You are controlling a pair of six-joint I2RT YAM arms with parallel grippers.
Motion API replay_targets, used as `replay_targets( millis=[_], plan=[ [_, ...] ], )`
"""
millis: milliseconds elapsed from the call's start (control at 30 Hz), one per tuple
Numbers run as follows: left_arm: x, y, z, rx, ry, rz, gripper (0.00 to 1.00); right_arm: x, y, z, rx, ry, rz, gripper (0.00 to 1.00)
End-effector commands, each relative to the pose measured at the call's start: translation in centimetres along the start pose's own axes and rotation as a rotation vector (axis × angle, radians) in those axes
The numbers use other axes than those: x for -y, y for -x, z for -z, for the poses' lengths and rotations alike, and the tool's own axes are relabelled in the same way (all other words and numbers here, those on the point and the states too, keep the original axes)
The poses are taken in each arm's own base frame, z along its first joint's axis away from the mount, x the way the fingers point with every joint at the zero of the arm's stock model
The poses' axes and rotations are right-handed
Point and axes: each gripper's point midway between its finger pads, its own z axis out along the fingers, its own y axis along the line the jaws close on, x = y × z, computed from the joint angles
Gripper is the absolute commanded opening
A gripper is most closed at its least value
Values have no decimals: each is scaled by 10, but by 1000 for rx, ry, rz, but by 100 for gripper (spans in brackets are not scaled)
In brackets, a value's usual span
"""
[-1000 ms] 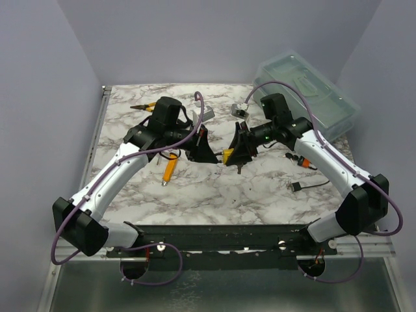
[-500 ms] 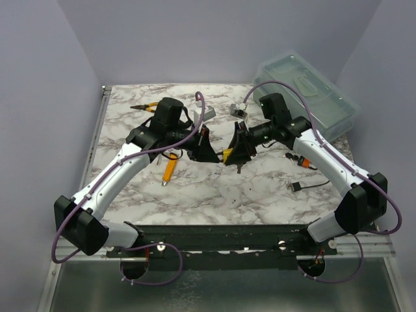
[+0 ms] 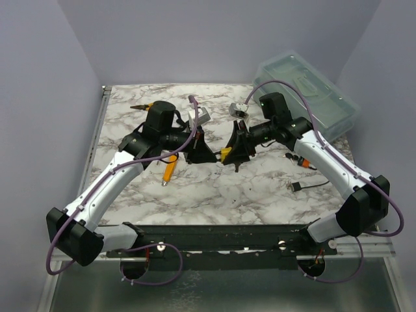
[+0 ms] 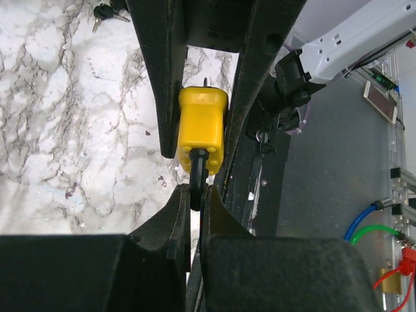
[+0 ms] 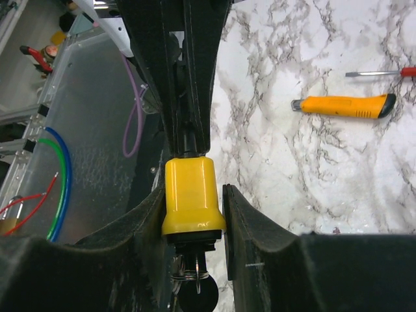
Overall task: Lock with the key
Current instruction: Lock the lock.
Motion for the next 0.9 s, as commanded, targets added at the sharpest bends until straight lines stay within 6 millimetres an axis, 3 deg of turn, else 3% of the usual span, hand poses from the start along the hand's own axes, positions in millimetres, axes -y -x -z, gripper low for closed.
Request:
replay_targets(
  millis=[0, 267, 367, 467, 733, 867],
  plan=[
    [-5, 6, 15, 33, 6, -140, 0, -20, 14, 7, 43, 64, 95, 0],
    [-5, 8, 17, 9, 9, -194, 1, -17, 12, 6, 33, 60, 86, 0],
    [-6, 16, 18, 19, 20, -191, 33, -16, 11, 5, 36, 65, 68, 0],
    [-6, 22, 20, 29, 39, -195, 51, -15, 12, 4, 41, 65, 58, 0],
    [0, 22, 18, 27, 4, -182, 71, -12, 14, 3, 47, 50, 54, 0],
    [3, 22, 7, 9, -30, -162, 72, -11, 17, 2, 56, 52, 50, 0]
  ],
)
